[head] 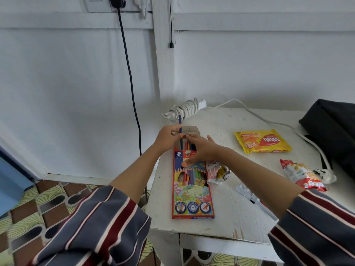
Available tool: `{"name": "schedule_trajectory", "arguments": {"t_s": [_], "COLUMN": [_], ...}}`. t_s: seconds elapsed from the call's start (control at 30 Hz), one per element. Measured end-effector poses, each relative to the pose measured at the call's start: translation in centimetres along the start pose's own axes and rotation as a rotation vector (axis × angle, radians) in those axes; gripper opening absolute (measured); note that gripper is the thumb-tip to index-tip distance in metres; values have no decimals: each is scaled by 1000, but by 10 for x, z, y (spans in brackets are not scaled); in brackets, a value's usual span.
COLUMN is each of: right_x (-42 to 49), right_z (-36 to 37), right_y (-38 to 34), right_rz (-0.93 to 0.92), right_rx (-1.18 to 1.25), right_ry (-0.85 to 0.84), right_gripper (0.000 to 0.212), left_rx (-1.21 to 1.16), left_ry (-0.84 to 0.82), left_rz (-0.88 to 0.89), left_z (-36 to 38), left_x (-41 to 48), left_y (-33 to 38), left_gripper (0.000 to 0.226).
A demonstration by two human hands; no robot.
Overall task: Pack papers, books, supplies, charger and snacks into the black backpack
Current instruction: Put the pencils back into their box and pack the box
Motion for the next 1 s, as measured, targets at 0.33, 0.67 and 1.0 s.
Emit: {"name": "schedule_trajectory", "arguments": {"t_s": [0.33,0.67,1.0], "right_x": [0,2,0], "right_z": [-3,0,-2], "right_y": [-2,0,-2], "right_rz": [-20,1,14], "right_rx": [96,83,65], "right_ry": [62,44,19], "right_gripper": [104,113,112], "left_rx": [160,397,389], "left_ry": [-83,-40,-58], "left_rz": [54,68,-63], "left_z": [6,7,3], "left_x": [3,4,1], "left_y": [-7,-18,-26], "left_gripper": [37,42,52]}}
Point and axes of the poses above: each hand's wrist, its own x-axis towards the middle knuckle, its own z-axis out of the palm, y = z × x, the point moved 3 cm from there along x, towards the middle knuckle, and after that the axes turned 11 degrees about -x, right-handed, at the moved point
